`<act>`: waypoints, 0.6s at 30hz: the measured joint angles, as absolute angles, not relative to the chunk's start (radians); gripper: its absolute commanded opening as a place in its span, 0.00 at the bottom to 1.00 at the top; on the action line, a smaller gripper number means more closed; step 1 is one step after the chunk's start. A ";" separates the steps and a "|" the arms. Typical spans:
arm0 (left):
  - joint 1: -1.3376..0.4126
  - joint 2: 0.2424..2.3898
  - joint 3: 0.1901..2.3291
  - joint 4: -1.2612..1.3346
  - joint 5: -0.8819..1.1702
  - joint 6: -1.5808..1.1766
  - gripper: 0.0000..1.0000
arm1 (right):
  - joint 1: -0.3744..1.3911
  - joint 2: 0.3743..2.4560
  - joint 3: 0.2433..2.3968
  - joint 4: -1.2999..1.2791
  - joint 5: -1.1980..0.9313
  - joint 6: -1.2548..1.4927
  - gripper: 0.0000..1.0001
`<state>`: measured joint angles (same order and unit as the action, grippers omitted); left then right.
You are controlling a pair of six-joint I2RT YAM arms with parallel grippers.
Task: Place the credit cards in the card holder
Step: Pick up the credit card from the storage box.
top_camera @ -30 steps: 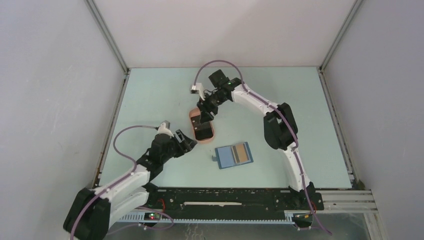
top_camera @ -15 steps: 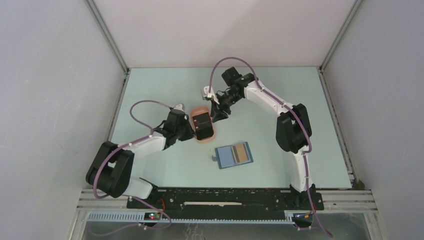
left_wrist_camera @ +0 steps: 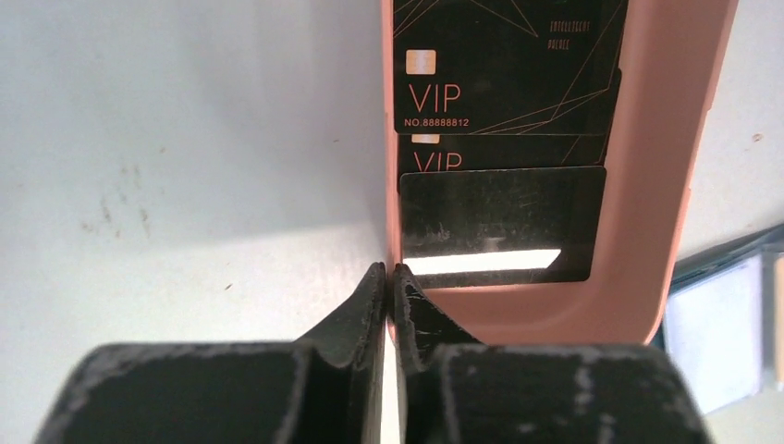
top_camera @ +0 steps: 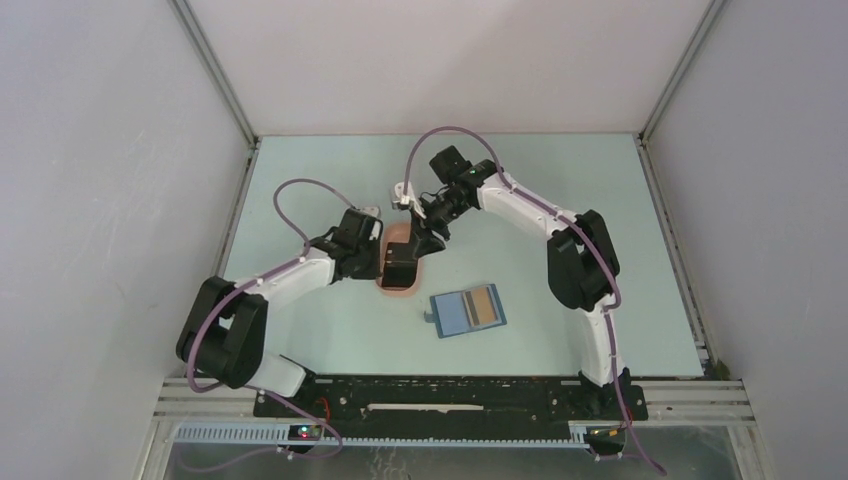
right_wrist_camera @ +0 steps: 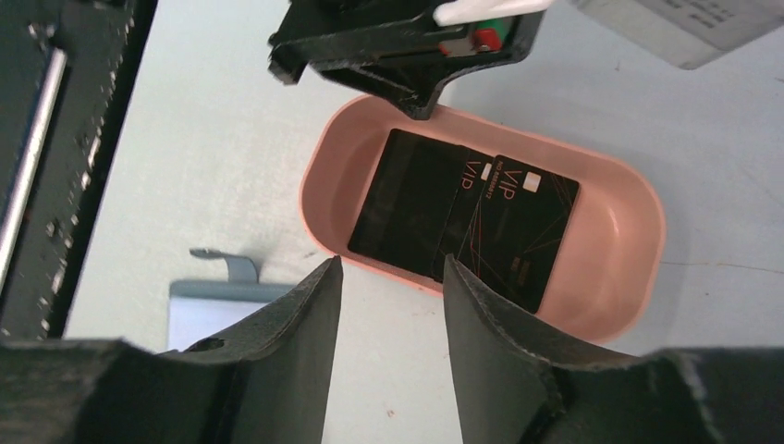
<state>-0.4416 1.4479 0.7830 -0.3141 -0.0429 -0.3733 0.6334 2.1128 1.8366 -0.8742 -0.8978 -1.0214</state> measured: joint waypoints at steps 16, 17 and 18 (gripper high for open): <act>-0.445 1.121 0.735 -0.403 -0.162 -0.405 0.82 | 0.648 2.346 2.143 -0.848 -0.791 -0.553 0.73; -0.443 1.055 0.701 -0.371 -0.146 -0.434 0.82 | 0.651 2.359 2.153 -0.856 -0.777 -0.547 0.75; -0.442 0.994 0.653 -0.331 -0.124 -0.472 0.82 | 0.655 2.369 2.162 -0.865 -0.762 -0.544 0.78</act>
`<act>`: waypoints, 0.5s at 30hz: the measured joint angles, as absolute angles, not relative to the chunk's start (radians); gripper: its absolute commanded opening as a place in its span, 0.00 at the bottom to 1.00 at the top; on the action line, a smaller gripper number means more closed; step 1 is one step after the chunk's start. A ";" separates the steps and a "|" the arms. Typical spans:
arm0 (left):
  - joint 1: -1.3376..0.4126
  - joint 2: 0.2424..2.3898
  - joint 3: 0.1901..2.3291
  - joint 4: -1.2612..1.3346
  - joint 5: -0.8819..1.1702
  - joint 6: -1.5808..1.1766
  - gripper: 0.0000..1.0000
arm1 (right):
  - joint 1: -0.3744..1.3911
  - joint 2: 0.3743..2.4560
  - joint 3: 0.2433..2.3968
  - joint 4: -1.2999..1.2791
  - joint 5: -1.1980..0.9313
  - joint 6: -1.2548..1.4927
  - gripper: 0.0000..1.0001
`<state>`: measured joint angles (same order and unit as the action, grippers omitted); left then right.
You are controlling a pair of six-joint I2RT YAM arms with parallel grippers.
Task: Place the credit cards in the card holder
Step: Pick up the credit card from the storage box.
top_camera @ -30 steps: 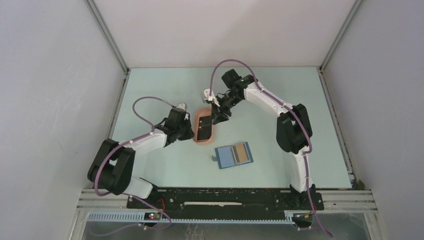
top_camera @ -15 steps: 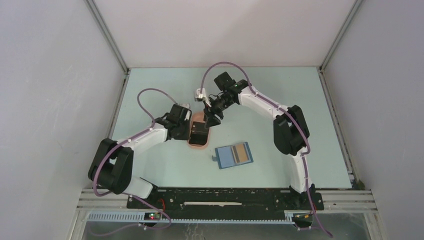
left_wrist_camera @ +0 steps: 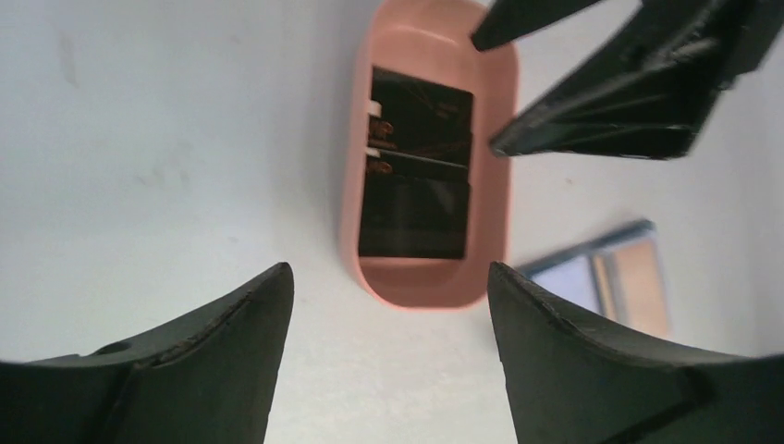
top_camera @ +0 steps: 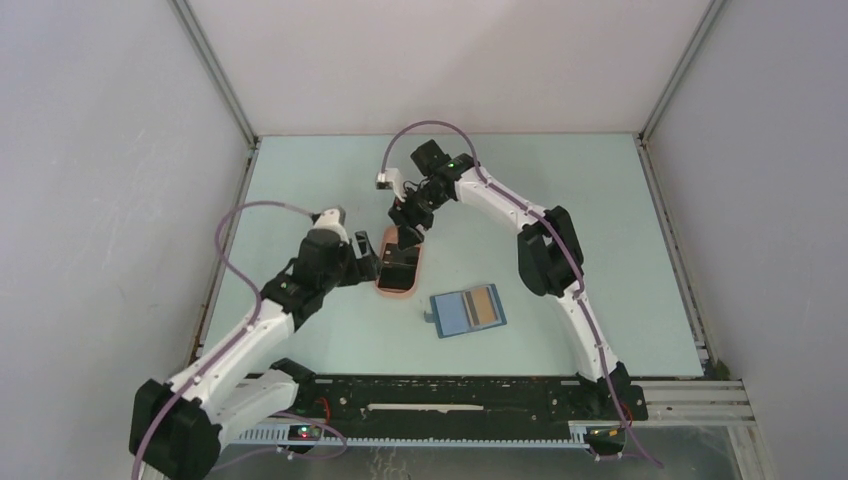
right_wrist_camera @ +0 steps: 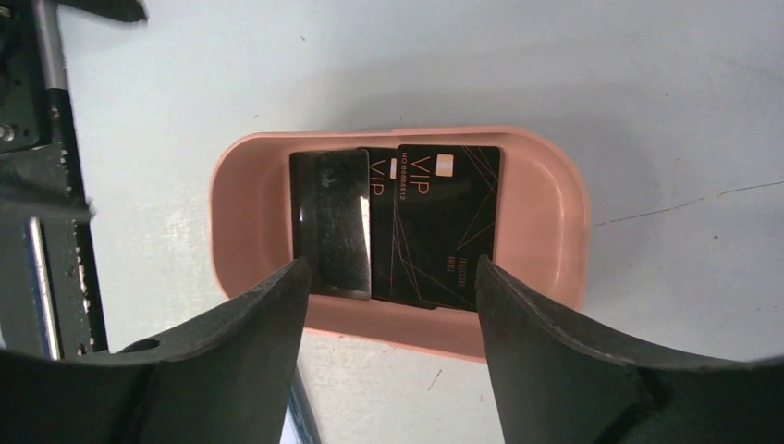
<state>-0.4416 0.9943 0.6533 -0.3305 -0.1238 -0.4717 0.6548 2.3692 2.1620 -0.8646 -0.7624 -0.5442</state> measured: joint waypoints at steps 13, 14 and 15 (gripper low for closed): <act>-0.437 0.875 0.250 -0.072 0.080 -0.913 0.82 | 0.751 2.495 2.323 -0.923 -0.546 -0.508 0.98; -0.437 0.876 0.250 -0.058 0.082 -0.925 0.82 | 0.754 2.506 2.334 -0.925 -0.538 -0.508 0.98; -0.437 0.880 0.250 -0.036 0.083 -0.941 0.81 | 0.756 2.517 2.339 -0.925 -0.528 -0.506 0.98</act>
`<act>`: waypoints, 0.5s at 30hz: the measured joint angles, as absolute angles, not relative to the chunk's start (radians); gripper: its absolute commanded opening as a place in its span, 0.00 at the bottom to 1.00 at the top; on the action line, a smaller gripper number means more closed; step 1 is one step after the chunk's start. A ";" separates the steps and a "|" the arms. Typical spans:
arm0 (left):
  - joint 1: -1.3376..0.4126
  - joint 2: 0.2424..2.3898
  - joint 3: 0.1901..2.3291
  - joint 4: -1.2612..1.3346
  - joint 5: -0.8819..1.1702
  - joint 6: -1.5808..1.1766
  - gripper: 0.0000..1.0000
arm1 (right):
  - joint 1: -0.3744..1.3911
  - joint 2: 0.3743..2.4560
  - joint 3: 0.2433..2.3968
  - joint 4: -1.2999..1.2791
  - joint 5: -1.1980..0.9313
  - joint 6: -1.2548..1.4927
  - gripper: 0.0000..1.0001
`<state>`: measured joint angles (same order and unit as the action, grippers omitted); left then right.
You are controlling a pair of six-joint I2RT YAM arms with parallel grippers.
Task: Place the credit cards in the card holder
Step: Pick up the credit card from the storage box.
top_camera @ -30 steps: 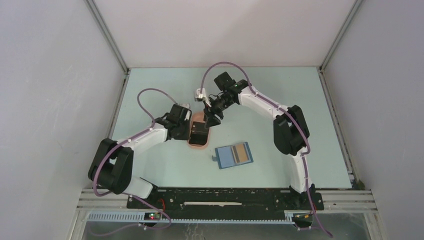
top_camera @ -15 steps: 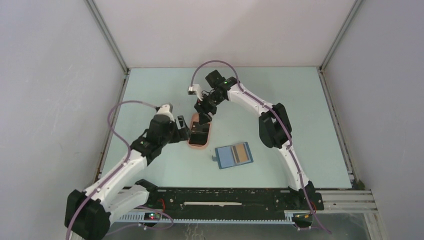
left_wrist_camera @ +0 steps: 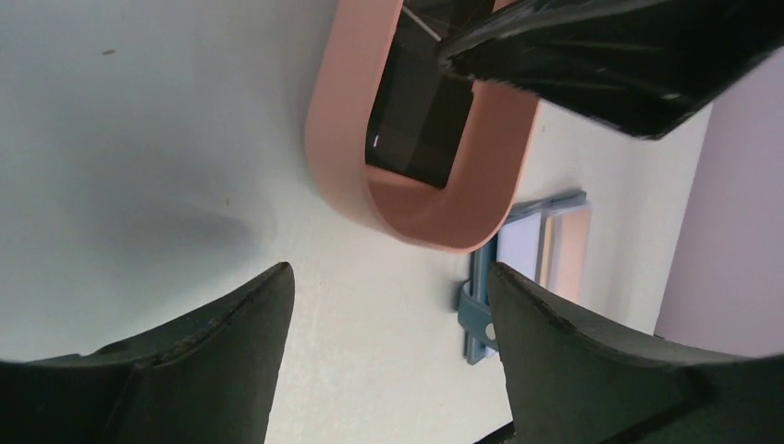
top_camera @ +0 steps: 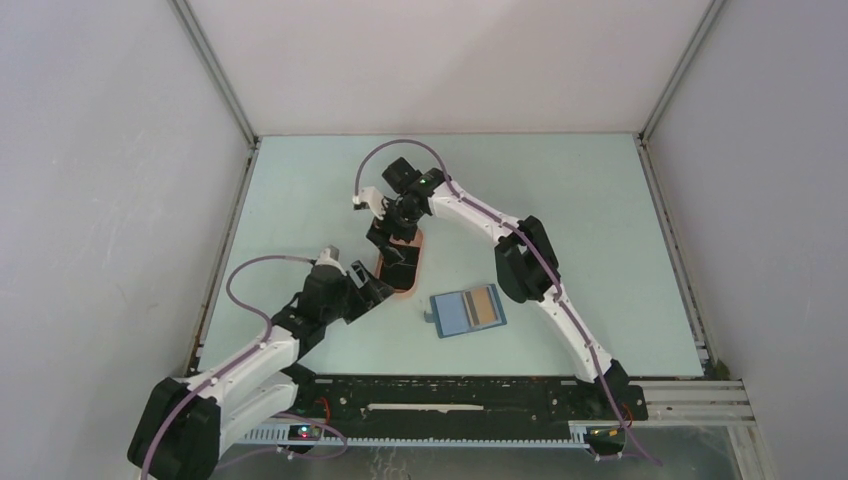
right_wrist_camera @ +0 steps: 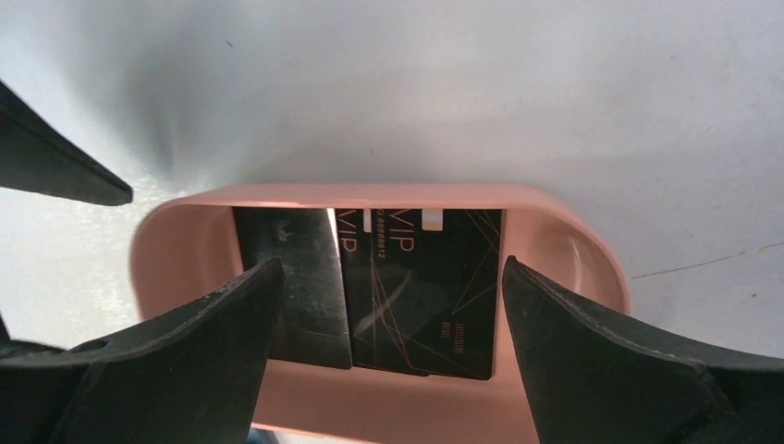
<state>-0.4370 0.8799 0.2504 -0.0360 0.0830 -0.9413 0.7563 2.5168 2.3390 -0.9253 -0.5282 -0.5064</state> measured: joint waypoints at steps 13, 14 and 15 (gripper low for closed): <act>-0.437 1.050 0.253 0.107 0.092 -1.020 0.73 | 0.773 2.545 2.337 -0.957 -0.407 -0.511 0.96; -0.437 1.052 0.253 0.107 0.090 -1.021 0.72 | 0.776 2.545 2.333 -0.958 -0.402 -0.516 0.95; -0.437 1.052 0.253 0.107 0.090 -1.021 0.70 | 0.780 2.541 2.325 -0.952 -0.395 -0.519 0.96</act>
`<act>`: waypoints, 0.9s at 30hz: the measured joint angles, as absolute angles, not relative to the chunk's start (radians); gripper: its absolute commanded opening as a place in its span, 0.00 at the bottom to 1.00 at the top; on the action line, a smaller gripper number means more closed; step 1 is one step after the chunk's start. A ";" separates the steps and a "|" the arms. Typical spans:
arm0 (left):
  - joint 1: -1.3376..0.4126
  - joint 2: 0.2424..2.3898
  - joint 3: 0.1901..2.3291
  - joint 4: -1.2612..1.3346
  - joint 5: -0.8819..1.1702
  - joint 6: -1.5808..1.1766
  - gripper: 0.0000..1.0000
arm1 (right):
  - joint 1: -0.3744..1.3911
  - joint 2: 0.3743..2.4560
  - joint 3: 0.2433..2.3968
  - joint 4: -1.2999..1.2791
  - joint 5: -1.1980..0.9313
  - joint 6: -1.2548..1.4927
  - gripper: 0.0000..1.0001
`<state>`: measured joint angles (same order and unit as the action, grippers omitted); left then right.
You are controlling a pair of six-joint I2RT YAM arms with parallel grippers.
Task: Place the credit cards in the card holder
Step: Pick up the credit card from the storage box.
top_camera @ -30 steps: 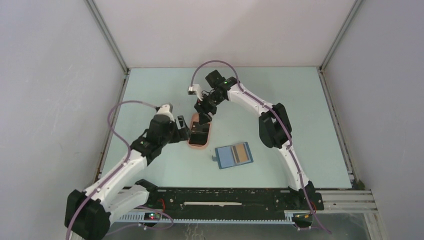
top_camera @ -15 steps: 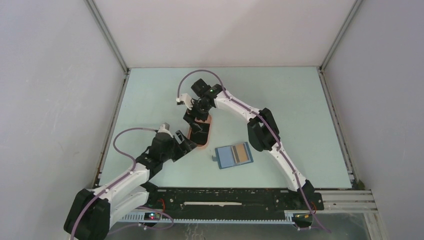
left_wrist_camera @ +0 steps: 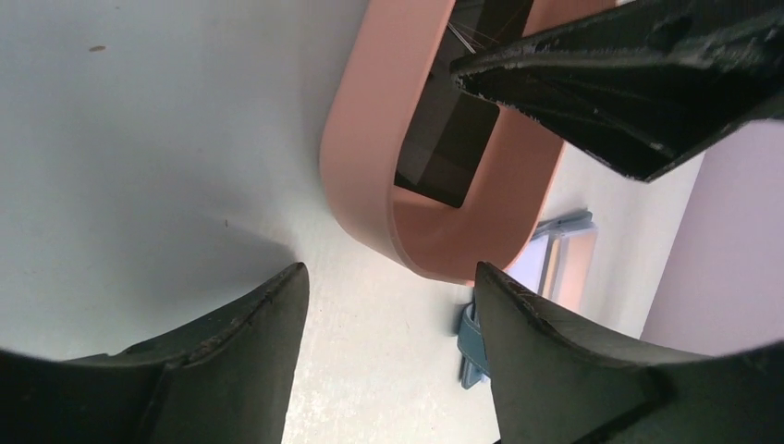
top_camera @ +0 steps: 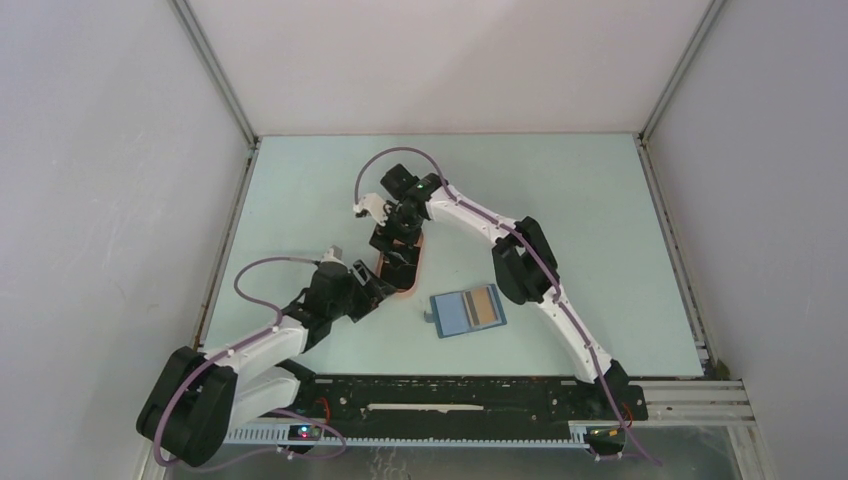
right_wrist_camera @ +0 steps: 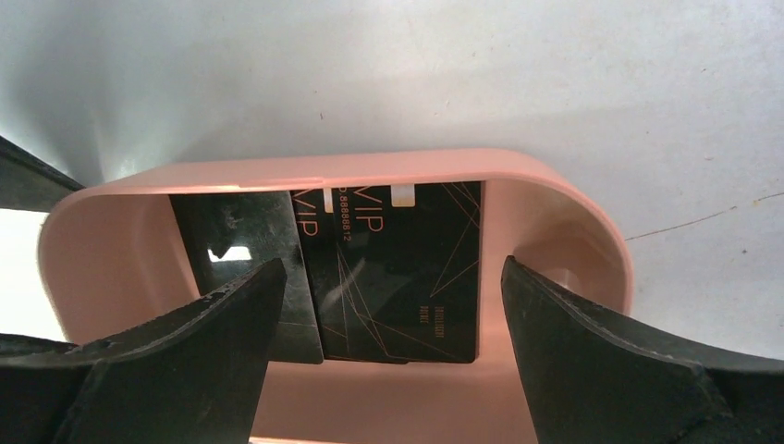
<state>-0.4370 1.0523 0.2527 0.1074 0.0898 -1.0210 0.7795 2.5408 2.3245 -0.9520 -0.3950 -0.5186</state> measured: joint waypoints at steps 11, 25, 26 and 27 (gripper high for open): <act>-0.437 0.975 0.257 0.001 0.032 -1.003 0.67 | 0.870 2.415 2.086 -0.816 -0.241 -0.547 0.67; -0.436 0.823 0.256 -0.161 -0.051 -0.968 0.67 | 0.832 2.432 2.120 -0.837 -0.351 -0.521 0.46; -0.436 0.823 0.257 -0.165 -0.051 -0.968 0.67 | 0.824 2.433 2.120 -0.838 -0.361 -0.517 0.45; -0.436 0.823 0.257 -0.168 -0.051 -0.968 0.67 | 0.815 2.435 2.126 -0.848 -0.382 -0.509 0.44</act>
<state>-0.4362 0.8234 0.2565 -0.1684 -0.0513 -0.9680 0.8146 2.4348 2.1258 -0.8478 -0.3820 -0.5091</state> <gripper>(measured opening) 0.671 0.607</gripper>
